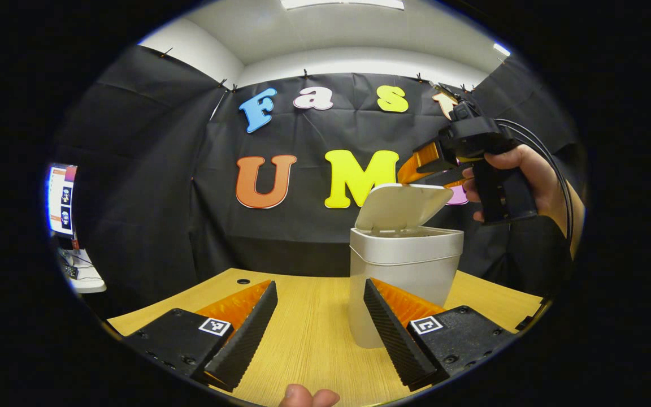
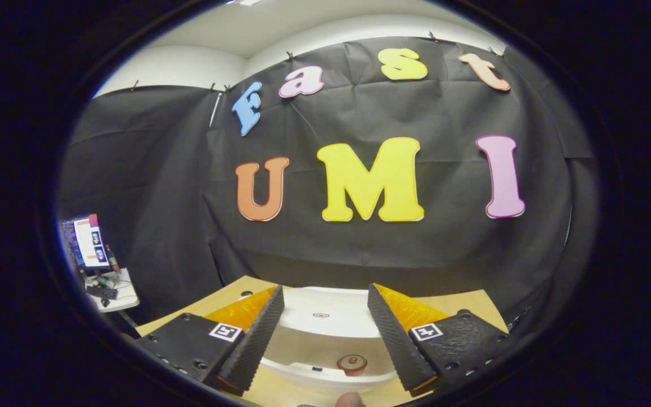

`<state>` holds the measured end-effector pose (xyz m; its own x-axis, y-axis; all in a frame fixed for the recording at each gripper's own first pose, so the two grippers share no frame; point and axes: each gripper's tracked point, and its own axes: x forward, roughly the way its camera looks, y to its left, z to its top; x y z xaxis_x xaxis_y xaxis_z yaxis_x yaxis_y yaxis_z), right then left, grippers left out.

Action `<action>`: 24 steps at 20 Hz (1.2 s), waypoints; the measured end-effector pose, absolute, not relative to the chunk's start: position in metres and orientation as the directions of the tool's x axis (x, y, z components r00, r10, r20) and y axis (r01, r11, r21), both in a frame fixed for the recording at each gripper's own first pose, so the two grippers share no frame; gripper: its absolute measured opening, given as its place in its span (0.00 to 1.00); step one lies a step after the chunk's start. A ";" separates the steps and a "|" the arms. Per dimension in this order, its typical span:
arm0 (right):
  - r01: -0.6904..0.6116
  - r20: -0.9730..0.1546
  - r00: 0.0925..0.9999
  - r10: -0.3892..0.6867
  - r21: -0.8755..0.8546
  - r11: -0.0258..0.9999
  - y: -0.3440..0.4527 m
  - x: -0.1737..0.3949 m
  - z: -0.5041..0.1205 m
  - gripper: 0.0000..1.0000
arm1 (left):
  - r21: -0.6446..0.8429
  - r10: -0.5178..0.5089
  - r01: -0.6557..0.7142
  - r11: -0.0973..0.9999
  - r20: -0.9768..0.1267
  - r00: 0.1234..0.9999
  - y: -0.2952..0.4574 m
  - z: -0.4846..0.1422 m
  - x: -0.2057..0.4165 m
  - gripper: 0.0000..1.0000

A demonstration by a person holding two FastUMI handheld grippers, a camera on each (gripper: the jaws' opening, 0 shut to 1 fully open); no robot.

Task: Press the lid of the desktop garbage bin to open it, pick up the crumpled paper on the desktop and throw it into the bin, then pick up the pop can on the desktop and drop it into the bin, and finally close the garbage bin lid.

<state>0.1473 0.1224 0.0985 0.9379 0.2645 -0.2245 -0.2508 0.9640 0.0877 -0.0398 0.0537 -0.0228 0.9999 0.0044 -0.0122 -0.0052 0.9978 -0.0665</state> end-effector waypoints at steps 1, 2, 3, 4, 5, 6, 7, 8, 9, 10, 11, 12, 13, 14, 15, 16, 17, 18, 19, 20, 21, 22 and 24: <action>-0.247 -0.229 0.938 0.261 0.088 0.965 0.121 0.143 0.088 0.93 | -0.069 -0.004 0.003 0.998 -0.014 1.000 0.049 -0.023 -0.041 0.99; -0.245 -0.232 0.938 0.259 0.086 0.966 0.121 0.139 0.078 0.92 | -0.068 -0.011 0.010 0.998 -0.017 1.000 0.047 -0.024 -0.042 0.99; -0.240 -0.233 0.939 0.252 0.081 0.967 0.119 0.136 0.071 0.92 | -0.066 -0.016 0.015 0.998 -0.019 1.000 0.044 -0.025 -0.042 0.99; -0.236 -0.233 0.941 0.247 0.075 0.969 0.119 0.134 0.065 0.93 | -0.063 -0.018 0.016 0.998 -0.021 1.000 0.044 -0.027 -0.043 0.99; -0.236 -0.235 0.941 0.245 0.068 0.969 0.119 0.134 0.058 0.92 | -0.062 -0.018 0.017 0.998 -0.023 1.000 0.045 -0.028 -0.043 0.99; -0.235 -0.237 0.940 0.244 0.066 0.970 0.119 0.133 0.054 0.93 | -0.062 -0.017 0.016 0.998 -0.024 1.000 0.045 -0.029 -0.043 0.99; -0.234 -0.241 0.939 0.244 0.069 0.970 0.118 0.133 0.049 0.93 | -0.065 -0.015 0.013 0.998 -0.024 1.000 0.046 -0.028 -0.043 0.99; -0.235 -0.244 0.938 0.246 0.074 0.969 0.118 0.133 0.046 0.93 | -0.068 -0.013 0.011 0.998 -0.024 1.000 0.046 -0.028 -0.043 0.99; -0.236 -0.244 0.938 0.247 0.076 0.969 0.118 0.133 0.044 0.93 | -0.070 -0.011 0.009 0.998 -0.024 1.000 0.046 -0.028 -0.043 0.99; -0.238 -0.244 0.938 0.248 0.070 0.969 0.118 0.132 0.042 0.93 | -0.071 -0.009 0.008 0.997 -0.026 1.000 0.047 -0.029 -0.042 0.99; -0.239 -0.244 0.937 0.248 0.065 0.969 0.118 0.132 0.039 0.93 | -0.072 -0.009 0.007 0.997 -0.028 1.000 0.048 -0.030 -0.043 0.99; -0.239 -0.245 0.938 0.247 0.062 0.969 0.118 0.132 0.037 0.94 | -0.072 -0.008 0.006 0.997 -0.029 1.000 0.048 -0.030 -0.043 0.99; -0.238 -0.246 0.938 0.245 0.062 0.969 0.118 0.132 0.035 0.94 | -0.073 -0.007 0.005 0.997 -0.032 0.999 0.048 -0.031 -0.042 0.99; -0.236 -0.249 0.937 0.244 0.061 0.970 0.118 0.131 0.032 0.94 | -0.076 -0.008 0.005 0.997 -0.033 0.999 0.047 -0.033 -0.042 0.99; -0.235 -0.248 0.938 0.242 0.061 0.970 0.118 0.132 0.031 0.94 | -0.077 -0.008 0.006 0.997 -0.035 0.999 0.047 -0.033 -0.042 0.99; -0.233 -0.249 0.938 0.241 0.062 0.970 0.118 0.133 0.030 0.94 | -0.078 -0.008 0.005 0.997 -0.036 0.999 0.047 -0.034 -0.042 0.99; -0.235 -0.254 0.936 0.242 0.060 0.970 0.118 0.133 0.026 0.94 | -0.079 -0.008 0.005 0.997 -0.037 0.999 0.047 -0.034 -0.041 0.99; -0.233 -0.249 0.938 0.241 0.061 0.970 0.118 0.134 0.028 0.95 | -0.080 -0.008 0.005 0.997 -0.039 0.999 0.049 -0.035 -0.041 0.99; -0.233 -0.263 0.934 0.240 0.056 0.971 0.118 0.133 0.024 0.95 | -0.085 -0.010 0.007 0.996 -0.042 0.999 0.049 -0.036 -0.040 0.99; -0.241 -0.280 0.929 0.240 0.032 0.970 0.119 0.132 0.021 0.95 | -0.093 -0.012 0.008 0.996 -0.043 0.999 0.048 -0.038 -0.039 0.99; -0.253 -0.292 0.925 0.244 0.005 0.967 0.118 0.132 0.020 0.95 | -0.100 -0.012 0.008 0.995 -0.044 0.999 0.048 -0.039 -0.038 0.99; -0.260 -0.290 0.923 0.252 0.010 0.965 0.120 0.132 0.019 0.96 | -0.105 -0.014 0.009 0.994 -0.046 0.999 0.047 -0.039 -0.037 0.99; -0.267 -0.286 0.923 0.255 -0.001 0.964 0.118 0.131 0.016 0.96 | -0.107 -0.020 0.015 0.994 -0.051 0.998 0.045 -0.041 -0.037 0.99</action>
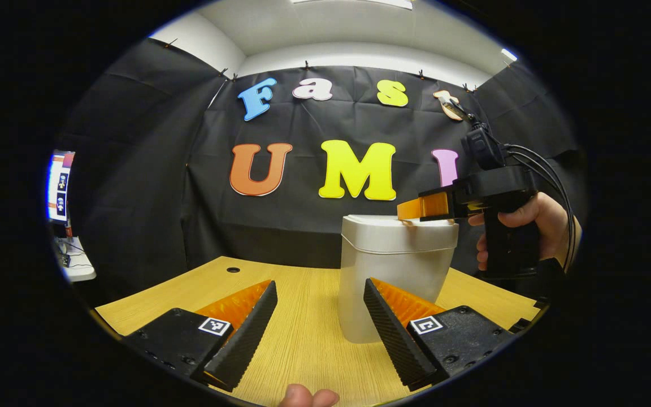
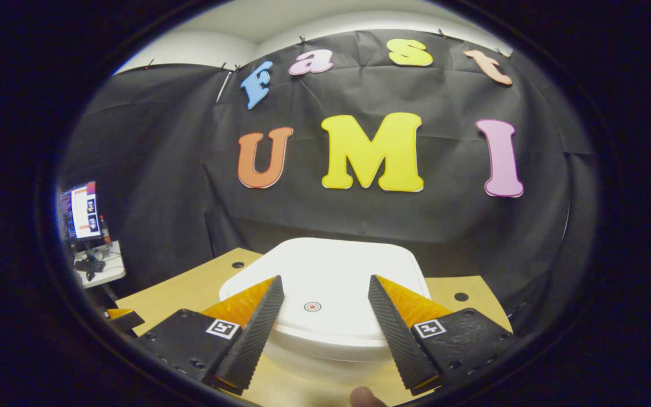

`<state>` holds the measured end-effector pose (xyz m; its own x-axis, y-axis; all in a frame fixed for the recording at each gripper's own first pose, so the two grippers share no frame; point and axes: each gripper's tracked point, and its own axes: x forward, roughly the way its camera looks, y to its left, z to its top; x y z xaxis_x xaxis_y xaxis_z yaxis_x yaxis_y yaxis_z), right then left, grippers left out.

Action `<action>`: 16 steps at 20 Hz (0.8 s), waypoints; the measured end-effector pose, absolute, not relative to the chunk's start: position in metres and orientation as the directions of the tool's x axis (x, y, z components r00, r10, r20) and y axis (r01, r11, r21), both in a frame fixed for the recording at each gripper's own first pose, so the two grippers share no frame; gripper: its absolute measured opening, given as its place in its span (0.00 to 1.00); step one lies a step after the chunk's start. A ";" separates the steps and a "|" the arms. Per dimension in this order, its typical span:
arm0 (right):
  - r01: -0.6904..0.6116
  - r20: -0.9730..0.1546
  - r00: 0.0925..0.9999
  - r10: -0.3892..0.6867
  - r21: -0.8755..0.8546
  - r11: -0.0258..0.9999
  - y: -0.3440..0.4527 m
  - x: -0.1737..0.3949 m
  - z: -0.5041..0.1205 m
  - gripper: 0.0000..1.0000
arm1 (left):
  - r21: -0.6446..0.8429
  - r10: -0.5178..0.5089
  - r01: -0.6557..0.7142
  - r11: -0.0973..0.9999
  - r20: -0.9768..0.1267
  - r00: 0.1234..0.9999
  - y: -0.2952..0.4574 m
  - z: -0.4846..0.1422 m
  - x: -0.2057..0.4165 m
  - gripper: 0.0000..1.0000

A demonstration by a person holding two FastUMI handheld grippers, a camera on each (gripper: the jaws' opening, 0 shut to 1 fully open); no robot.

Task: Press the lid of the desktop garbage bin to open it, pick up the crumpled paper on the desktop and throw it into the bin, then pick up the pop can on the desktop and drop it into the bin, and finally close the garbage bin lid.

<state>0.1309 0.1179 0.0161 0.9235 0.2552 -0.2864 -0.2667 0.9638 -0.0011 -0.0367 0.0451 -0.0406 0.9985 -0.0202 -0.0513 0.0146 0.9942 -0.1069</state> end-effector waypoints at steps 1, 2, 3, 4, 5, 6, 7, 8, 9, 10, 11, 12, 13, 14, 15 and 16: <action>-0.267 -0.291 0.921 0.258 0.007 0.964 0.117 0.131 0.014 0.96 | -0.105 -0.022 0.016 0.994 -0.051 0.998 0.044 -0.040 -0.036 0.99; -0.267 -0.296 0.918 0.263 0.025 0.963 0.118 0.131 0.012 0.96 | -0.103 -0.022 0.016 0.995 -0.051 0.998 0.045 -0.041 -0.035 0.99; -0.272 -0.282 0.921 0.267 0.022 0.962 0.118 0.132 0.011 0.96 | -0.103 -0.022 0.017 0.995 -0.051 0.998 0.045 -0.041 -0.035 0.99; -0.272 -0.274 0.924 0.267 0.021 0.962 0.118 0.130 0.011 0.96 | -0.106 -0.024 0.018 0.994 -0.048 0.999 0.045 -0.041 -0.035 0.99; -0.265 -0.263 0.929 0.262 0.024 0.964 0.118 0.132 0.013 0.96 | -0.109 -0.024 0.019 0.994 -0.047 0.999 0.044 -0.040 -0.035 0.99; -0.261 -0.249 0.934 0.257 0.018 0.965 0.118 0.131 0.017 0.95 | -0.111 -0.022 0.016 0.994 -0.050 0.999 0.044 -0.041 -0.035 0.99; -0.254 -0.224 0.941 0.253 0.025 0.967 0.117 0.132 0.021 0.95 | -0.109 -0.020 0.014 0.994 -0.051 0.998 0.045 -0.040 -0.036 0.99; -0.248 -0.200 0.947 0.251 0.038 0.968 0.118 0.132 0.023 0.94 | -0.104 -0.016 0.011 0.994 -0.050 0.999 0.045 -0.038 -0.035 0.99; -0.247 -0.187 0.950 0.252 0.049 0.968 0.118 0.132 0.024 0.94 | -0.099 -0.014 0.009 0.995 -0.047 0.999 0.044 -0.038 -0.035 0.99; -0.251 -0.172 0.951 0.258 0.061 0.966 0.119 0.132 0.025 0.93 | -0.095 -0.011 0.007 0.995 -0.044 0.999 0.044 -0.036 -0.036 0.99; -0.253 -0.169 0.950 0.261 0.069 0.965 0.119 0.131 0.025 0.93 | -0.092 -0.011 0.007 0.996 -0.041 0.999 0.044 -0.034 -0.036 0.99; -0.256 -0.166 0.950 0.263 0.067 0.964 0.117 0.128 0.027 0.96 | -0.087 -0.011 0.008 0.996 -0.040 0.999 0.043 -0.033 -0.037 0.99; -0.257 -0.154 0.952 0.265 0.068 0.964 0.116 0.126 0.032 0.96 | -0.080 -0.010 0.007 0.997 -0.039 0.999 0.041 -0.031 -0.038 0.99; -0.257 -0.131 0.956 0.264 0.070 0.964 0.112 0.123 0.039 0.95 | -0.072 -0.008 0.006 0.997 -0.036 0.999 0.040 -0.029 -0.037 0.99; -0.252 -0.110 0.960 0.258 0.069 0.965 0.108 0.119 0.046 0.95 | -0.066 -0.006 0.004 0.998 -0.032 0.999 0.040 -0.028 -0.037 0.99; -0.243 -0.088 0.965 0.248 0.065 0.968 0.101 0.112 0.052 0.95 | -0.062 -0.005 0.004 0.998 -0.028 1.000 0.039 -0.025 -0.037 0.99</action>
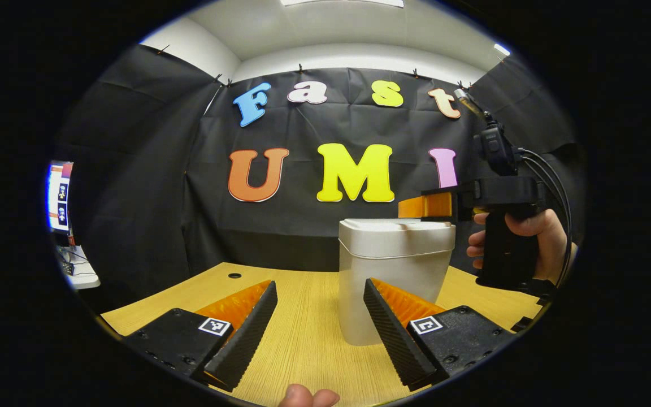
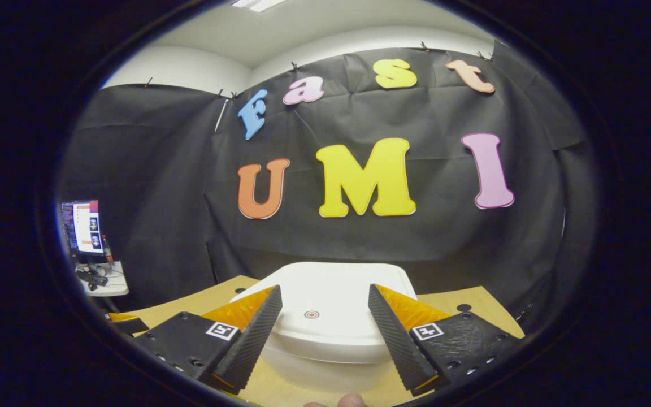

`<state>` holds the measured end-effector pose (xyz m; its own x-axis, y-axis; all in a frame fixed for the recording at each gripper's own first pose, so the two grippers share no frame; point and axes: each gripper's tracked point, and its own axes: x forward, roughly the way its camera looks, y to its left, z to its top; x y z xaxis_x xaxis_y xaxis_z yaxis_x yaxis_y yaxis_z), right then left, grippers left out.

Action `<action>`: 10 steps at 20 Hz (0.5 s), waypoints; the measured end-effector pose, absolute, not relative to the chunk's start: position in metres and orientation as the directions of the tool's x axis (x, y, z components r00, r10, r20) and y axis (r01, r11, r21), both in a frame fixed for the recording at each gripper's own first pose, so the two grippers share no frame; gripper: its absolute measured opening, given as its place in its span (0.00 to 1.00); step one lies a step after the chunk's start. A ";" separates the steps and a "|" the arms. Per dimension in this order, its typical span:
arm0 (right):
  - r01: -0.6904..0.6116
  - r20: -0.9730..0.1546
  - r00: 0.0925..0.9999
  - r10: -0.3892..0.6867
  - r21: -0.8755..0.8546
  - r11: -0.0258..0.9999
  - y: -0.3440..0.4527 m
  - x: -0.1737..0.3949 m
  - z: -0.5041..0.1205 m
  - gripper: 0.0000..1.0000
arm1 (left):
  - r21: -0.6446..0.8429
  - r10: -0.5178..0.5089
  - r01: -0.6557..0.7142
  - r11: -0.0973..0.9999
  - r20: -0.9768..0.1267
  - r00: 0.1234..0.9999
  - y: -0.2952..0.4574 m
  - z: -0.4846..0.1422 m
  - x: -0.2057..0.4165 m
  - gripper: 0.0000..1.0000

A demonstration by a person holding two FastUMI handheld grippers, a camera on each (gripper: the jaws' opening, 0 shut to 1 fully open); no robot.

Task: Press the lid of the desktop garbage bin to open it, pick up the crumpled paper on the desktop and throw it into the bin, then pick up the pop can on the desktop and drop it into the bin, and finally close the garbage bin lid.

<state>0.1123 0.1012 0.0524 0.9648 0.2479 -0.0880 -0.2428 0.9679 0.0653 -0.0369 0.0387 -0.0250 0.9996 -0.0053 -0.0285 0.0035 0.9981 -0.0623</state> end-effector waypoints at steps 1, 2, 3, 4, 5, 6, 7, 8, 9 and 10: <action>-0.231 -0.063 0.970 0.235 0.060 0.971 0.093 0.106 0.059 0.95 | -0.060 -0.007 0.006 0.998 -0.027 1.000 0.037 -0.024 -0.036 0.99; -0.218 -0.036 0.975 0.221 0.059 0.974 0.086 0.098 0.065 0.95 | -0.057 -0.010 0.008 0.998 -0.025 1.000 0.035 -0.023 -0.035 0.99; -0.209 -0.011 0.978 0.210 0.058 0.976 0.079 0.090 0.070 0.95 | -0.052 -0.013 0.012 0.999 -0.023 1.000 0.031 -0.021 -0.034 0.99; -0.191 0.005 0.982 0.191 0.052 0.980 0.070 0.081 0.071 0.95 | -0.048 -0.017 0.016 0.999 -0.017 1.000 0.028 -0.018 -0.034 0.99; -0.173 0.017 0.985 0.172 0.042 0.984 0.060 0.071 0.070 0.95 | -0.044 -0.022 0.022 0.999 -0.011 1.000 0.025 -0.016 -0.033 0.99; -0.150 0.023 0.988 0.150 0.026 0.988 0.050 0.062 0.065 0.95 | -0.042 -0.028 0.028 0.999 -0.008 1.000 0.022 -0.014 -0.032 0.99; -0.129 0.030 0.991 0.129 0.012 0.992 0.040 0.052 0.059 0.95 | -0.039 -0.034 0.033 0.999 -0.005 0.999 0.019 -0.013 -0.031 0.99; -0.109 0.039 0.993 0.109 0.003 0.994 0.030 0.043 0.055 0.95 | -0.036 -0.040 0.040 0.999 -0.001 0.999 0.013 -0.012 -0.030 0.99; -0.081 0.055 0.995 0.081 -0.001 0.997 0.021 0.034 0.050 0.95 | -0.033 -0.046 0.046 0.998 0.003 0.999 0.009 -0.011 -0.031 0.99; -0.055 0.069 0.996 0.055 -0.006 0.998 0.012 0.024 0.045 0.95 | -0.032 -0.050 0.051 0.998 0.002 0.999 0.005 -0.011 -0.030 0.99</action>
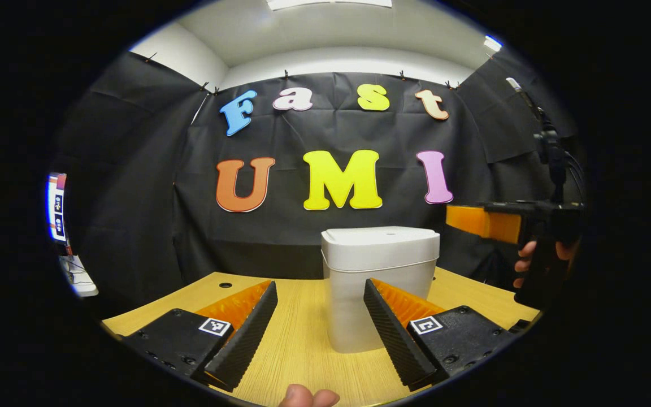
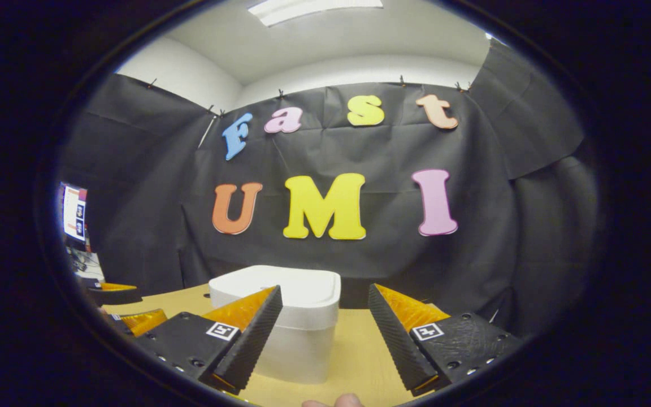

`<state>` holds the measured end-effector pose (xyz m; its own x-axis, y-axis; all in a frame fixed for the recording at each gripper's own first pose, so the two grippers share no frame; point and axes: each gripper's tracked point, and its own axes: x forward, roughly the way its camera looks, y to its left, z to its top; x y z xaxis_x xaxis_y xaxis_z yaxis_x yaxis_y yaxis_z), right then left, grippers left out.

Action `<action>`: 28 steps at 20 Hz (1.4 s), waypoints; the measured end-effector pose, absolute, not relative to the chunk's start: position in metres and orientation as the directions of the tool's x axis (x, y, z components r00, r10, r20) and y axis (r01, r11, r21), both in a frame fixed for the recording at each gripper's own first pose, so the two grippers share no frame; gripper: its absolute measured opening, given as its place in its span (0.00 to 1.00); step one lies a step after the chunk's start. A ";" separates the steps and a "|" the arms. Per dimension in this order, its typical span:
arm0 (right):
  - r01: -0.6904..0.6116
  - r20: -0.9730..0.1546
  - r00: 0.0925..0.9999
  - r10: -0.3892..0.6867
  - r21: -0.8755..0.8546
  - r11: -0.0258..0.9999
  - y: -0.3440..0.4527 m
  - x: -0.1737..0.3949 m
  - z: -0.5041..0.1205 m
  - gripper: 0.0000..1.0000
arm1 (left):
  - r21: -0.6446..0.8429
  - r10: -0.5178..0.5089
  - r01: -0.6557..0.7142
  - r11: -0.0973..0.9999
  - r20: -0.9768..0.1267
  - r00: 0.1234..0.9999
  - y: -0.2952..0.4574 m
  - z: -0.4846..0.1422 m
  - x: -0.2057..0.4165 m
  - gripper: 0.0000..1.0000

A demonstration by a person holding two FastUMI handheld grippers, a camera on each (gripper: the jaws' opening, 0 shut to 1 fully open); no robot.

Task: Press the lid of the desktop garbage bin to open it, pick up the crumpled paper on the desktop and throw it into the bin, then pick up the pop can on the desktop and drop it into the bin, and finally close the garbage bin lid.

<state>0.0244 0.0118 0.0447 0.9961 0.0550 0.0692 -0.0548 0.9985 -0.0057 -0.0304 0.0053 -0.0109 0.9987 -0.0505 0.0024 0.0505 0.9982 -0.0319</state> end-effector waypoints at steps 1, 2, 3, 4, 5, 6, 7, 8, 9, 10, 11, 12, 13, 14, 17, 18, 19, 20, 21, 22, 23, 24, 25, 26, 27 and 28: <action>-0.033 0.076 0.997 0.034 -0.013 0.999 0.005 0.015 0.038 0.95 | -0.032 -0.055 0.055 0.998 0.003 0.999 0.001 -0.012 -0.031 0.99; -0.014 0.083 0.996 0.015 -0.018 1.000 0.000 0.006 0.031 0.95 | -0.033 -0.058 0.058 0.998 0.000 0.998 -0.002 -0.013 -0.031 0.99; 0.002 0.089 0.996 0.001 -0.024 1.000 -0.004 -0.001 0.026 0.95 | -0.036 -0.062 0.062 0.997 -0.002 0.998 -0.006 -0.014 -0.031 0.99; 0.018 0.095 0.995 -0.015 -0.027 0.999 -0.008 -0.008 0.021 0.95 | -0.039 -0.065 0.064 0.997 -0.002 0.998 -0.009 -0.015 -0.032 0.99; 0.038 0.103 0.994 -0.035 -0.030 0.999 -0.011 -0.013 0.018 0.95 | -0.042 -0.061 0.061 0.997 -0.003 0.998 -0.010 -0.016 -0.033 0.99; 0.058 0.110 0.992 -0.054 -0.034 0.998 -0.015 -0.018 0.014 0.95 | -0.044 -0.050 0.050 0.998 -0.007 0.999 -0.009 -0.018 -0.034 0.99; 0.082 0.113 0.990 -0.079 -0.028 0.996 -0.019 -0.022 0.009 0.95 | -0.046 -0.031 0.031 0.998 -0.012 0.999 -0.007 -0.021 -0.036 0.99; 0.090 0.114 0.990 -0.089 -0.010 0.996 -0.018 -0.026 0.003 0.96 | -0.046 -0.018 0.018 0.999 -0.012 1.000 -0.005 -0.022 -0.037 0.99; 0.077 0.105 0.992 -0.077 -0.001 0.997 -0.012 -0.028 -0.003 0.95 | -0.047 -0.009 0.008 0.999 -0.014 1.000 -0.004 -0.024 -0.037 0.99; 0.071 0.089 0.994 -0.070 -0.006 0.997 -0.010 -0.028 -0.013 0.95 | -0.044 -0.004 0.003 0.999 -0.019 1.000 -0.004 -0.026 -0.038 0.99; 0.065 0.079 0.995 -0.063 -0.017 0.998 -0.009 -0.028 -0.016 0.95 | -0.038 0.002 -0.003 0.999 -0.023 1.000 -0.004 -0.028 -0.039 0.99; 0.063 0.077 0.995 -0.062 -0.019 0.998 -0.009 -0.028 -0.017 0.95 | -0.031 0.010 -0.011 0.999 -0.022 1.000 -0.002 -0.028 -0.040 0.99; 0.059 0.077 0.995 -0.058 -0.010 0.998 -0.008 -0.028 -0.017 0.95 | -0.024 0.022 -0.022 0.999 -0.017 1.000 0.000 -0.027 -0.041 0.99; 0.053 0.078 0.996 -0.052 -0.003 0.999 -0.006 -0.028 -0.018 0.96 | -0.018 0.030 -0.030 0.999 -0.015 0.999 0.001 -0.025 -0.041 0.99; 0.054 0.074 0.996 -0.052 -0.019 0.998 -0.006 -0.027 -0.023 0.95 | -0.004 0.039 -0.039 0.999 -0.009 0.999 -0.001 -0.026 -0.042 0.99; 0.052 0.073 0.996 -0.051 -0.017 0.998 -0.005 -0.028 -0.023 0.95 | -0.001 0.040 -0.040 0.999 -0.006 0.999 -0.002 -0.025 -0.043 0.99; 0.051 0.073 0.996 -0.050 -0.013 0.999 -0.005 -0.028 -0.023 0.95 | 0.000 0.040 -0.040 0.999 -0.004 0.999 -0.002 -0.025 -0.042 0.99; 0.050 0.074 0.996 -0.049 -0.014 0.999 -0.005 -0.028 -0.023 0.95 | -0.001 0.040 -0.040 0.999 -0.004 0.999 -0.003 -0.025 -0.043 0.99; 0.055 0.075 0.996 -0.053 -0.021 0.998 -0.006 -0.029 -0.023 0.95 | -0.004 0.041 -0.041 0.999 -0.004 0.999 -0.002 -0.026 -0.043 0.99; 0.060 0.076 0.995 -0.058 -0.028 0.998 -0.008 -0.029 -0.023 0.95 | -0.007 0.041 -0.041 0.999 -0.004 0.999 -0.003 -0.025 -0.043 0.99; 0.069 0.076 0.995 -0.066 -0.030 0.997 -0.009 -0.030 -0.022 0.95 | -0.007 0.042 -0.042 0.999 -0.005 0.999 -0.003 -0.026 -0.044 0.99; 0.075 0.078 0.994 -0.073 -0.028 0.997 -0.010 -0.030 -0.021 0.94 | -0.007 0.045 -0.045 0.999 -0.005 0.999 -0.003 -0.026 -0.043 0.99; 0.080 0.080 0.994 -0.077 -0.027 0.996 -0.011 -0.031 -0.021 0.95 | -0.007 0.048 -0.048 0.999 -0.003 0.999 -0.001 -0.026 -0.043 0.99; 0.089 0.080 0.993 -0.086 -0.026 0.996 -0.014 -0.032 -0.021 0.95 | -0.007 0.049 -0.049 0.999 -0.003 0.999 -0.001 -0.026 -0.043 0.99; 0.096 0.081 0.992 -0.094 -0.024 0.995 -0.016 -0.032 -0.021 0.95 | -0.007 0.049 -0.049 0.999 -0.002 0.999 -0.002 -0.026 -0.043 0.99; 0.099 0.083 0.992 -0.097 -0.020 0.995 -0.016 -0.031 -0.021 0.95 | -0.006 0.052 -0.052 0.999 -0.002 0.999 -0.001 -0.026 -0.043 0.99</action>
<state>-0.0311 -0.0164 -0.0210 0.9918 -0.0970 0.0827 0.0990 0.9949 -0.0202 -0.0430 -0.0010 -0.0257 0.9987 0.0515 -0.0022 -0.0515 0.9987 -0.0057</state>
